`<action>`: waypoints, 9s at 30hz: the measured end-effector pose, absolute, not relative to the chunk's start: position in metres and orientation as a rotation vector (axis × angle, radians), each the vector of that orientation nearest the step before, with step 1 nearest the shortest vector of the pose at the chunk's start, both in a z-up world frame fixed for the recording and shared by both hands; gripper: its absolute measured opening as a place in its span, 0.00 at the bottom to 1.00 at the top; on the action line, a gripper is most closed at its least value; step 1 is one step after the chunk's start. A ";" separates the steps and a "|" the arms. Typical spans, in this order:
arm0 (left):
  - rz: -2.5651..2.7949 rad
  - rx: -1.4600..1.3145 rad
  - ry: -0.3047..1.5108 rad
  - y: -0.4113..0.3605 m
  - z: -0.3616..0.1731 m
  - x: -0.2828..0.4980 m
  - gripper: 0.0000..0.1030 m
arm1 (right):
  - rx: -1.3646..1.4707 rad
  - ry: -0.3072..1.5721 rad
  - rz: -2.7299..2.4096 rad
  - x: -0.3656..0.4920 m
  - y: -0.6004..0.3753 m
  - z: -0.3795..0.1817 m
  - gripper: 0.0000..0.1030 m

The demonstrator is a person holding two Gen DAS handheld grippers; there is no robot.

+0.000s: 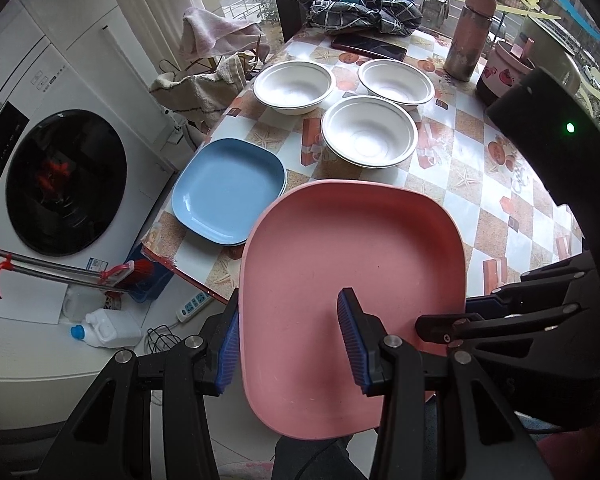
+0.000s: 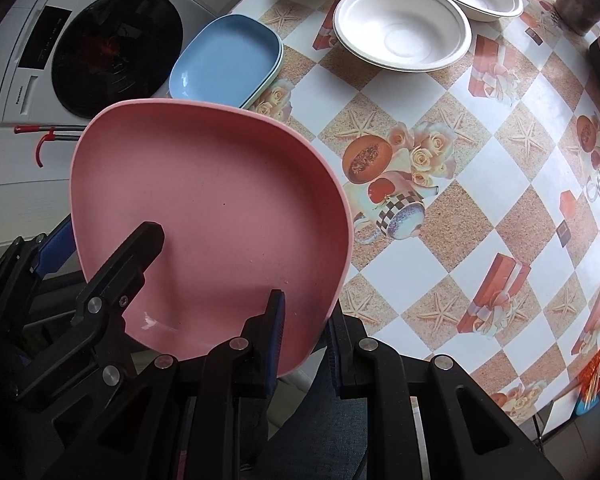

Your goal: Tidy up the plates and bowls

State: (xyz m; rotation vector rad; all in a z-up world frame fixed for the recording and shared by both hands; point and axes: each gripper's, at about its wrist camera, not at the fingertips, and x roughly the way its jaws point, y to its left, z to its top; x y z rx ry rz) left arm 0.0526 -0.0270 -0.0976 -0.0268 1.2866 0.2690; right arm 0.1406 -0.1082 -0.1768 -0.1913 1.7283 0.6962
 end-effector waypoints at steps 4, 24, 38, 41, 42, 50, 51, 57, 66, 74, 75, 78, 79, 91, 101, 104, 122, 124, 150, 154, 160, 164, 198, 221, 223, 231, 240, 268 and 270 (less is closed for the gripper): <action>0.218 0.004 1.313 -0.029 -0.106 0.064 0.47 | -0.104 1.749 0.649 0.148 -0.118 -0.183 0.22; -0.153 0.221 1.352 0.066 -0.143 0.146 0.47 | 0.235 1.766 0.337 0.176 -0.040 -0.211 0.22; -0.204 0.284 1.441 0.136 -0.178 0.183 0.47 | 0.328 1.797 0.275 0.205 0.028 -0.237 0.22; -0.207 0.254 1.465 0.147 -0.187 0.190 0.50 | 0.327 1.791 0.272 0.211 0.036 -0.240 0.22; -0.207 0.239 1.470 0.151 -0.189 0.192 0.53 | 0.326 1.786 0.270 0.213 0.037 -0.240 0.22; -0.195 0.126 1.508 0.175 -0.203 0.202 0.70 | 0.396 1.724 0.174 0.215 0.013 -0.231 0.86; -0.195 0.105 1.505 0.177 -0.201 0.203 0.72 | 0.421 1.722 0.147 0.213 0.005 -0.231 0.86; -0.245 0.101 1.491 0.162 -0.196 0.207 0.73 | 0.573 1.771 -0.078 0.185 -0.049 -0.245 0.86; -0.401 0.197 1.492 0.096 -0.195 0.196 0.74 | 0.690 1.765 -0.217 0.131 -0.102 -0.243 0.86; -0.450 0.193 1.518 0.050 -0.195 0.205 0.74 | 0.733 1.774 -0.331 0.095 -0.158 -0.247 0.86; -0.439 0.183 1.518 0.047 -0.194 0.211 0.74 | 0.733 1.776 -0.333 0.098 -0.164 -0.249 0.86; -0.394 0.140 1.522 0.040 -0.190 0.230 0.74 | 0.699 1.784 -0.311 0.114 -0.178 -0.252 0.86; -0.380 0.125 1.525 0.038 -0.190 0.236 0.74 | 0.671 1.783 -0.295 0.122 -0.180 -0.251 0.86; -0.110 -0.044 1.599 0.036 -0.232 0.304 0.74 | 0.465 1.608 -0.089 0.283 -0.180 -0.231 0.86; 0.000 -0.083 1.664 0.034 -0.268 0.317 0.66 | 0.355 1.651 -0.002 0.337 -0.157 -0.269 0.86; 0.013 -0.131 1.691 0.038 -0.277 0.320 0.47 | 0.320 1.643 0.039 0.347 -0.143 -0.276 0.62; -0.161 0.165 1.695 -0.055 -0.278 0.289 0.35 | 0.279 1.728 0.139 0.290 -0.160 -0.289 0.22; -0.216 0.217 1.706 -0.073 -0.281 0.273 0.35 | 0.275 1.736 0.123 0.271 -0.173 -0.289 0.22; -0.433 0.538 1.692 -0.086 -0.244 0.192 0.77 | 0.457 1.615 0.038 0.162 -0.299 -0.254 0.89; -0.392 0.526 1.729 -0.069 -0.242 0.176 0.77 | 0.482 1.627 -0.019 0.165 -0.306 -0.259 0.89; -0.357 0.565 1.674 -0.066 -0.225 0.154 0.77 | 0.459 1.656 -0.018 0.177 -0.304 -0.260 0.89; -0.321 0.561 1.656 -0.076 -0.216 0.155 0.77 | 0.449 1.657 -0.003 0.187 -0.294 -0.259 0.89; -0.153 0.433 1.488 -0.048 -0.215 0.359 0.77 | 0.252 1.607 0.012 0.332 -0.288 -0.239 0.89; -0.156 0.381 1.506 -0.034 -0.278 0.484 0.76 | 0.282 1.543 0.085 0.427 -0.197 -0.273 0.77; -0.177 0.358 1.526 -0.037 -0.279 0.483 0.73 | 0.249 1.534 0.114 0.427 -0.191 -0.269 0.60; -0.264 0.381 1.556 -0.066 -0.275 0.453 0.45 | 0.281 1.617 0.244 0.408 -0.177 -0.277 0.16; -0.318 0.442 1.554 -0.089 -0.276 0.346 0.44 | 0.249 1.735 0.312 0.328 -0.195 -0.284 0.16; -0.313 0.368 1.596 -0.112 -0.195 0.213 0.43 | 0.176 1.690 0.354 0.223 -0.213 -0.207 0.17; -0.342 0.394 1.606 -0.132 -0.190 0.197 0.43 | 0.200 1.708 0.335 0.208 -0.224 -0.208 0.17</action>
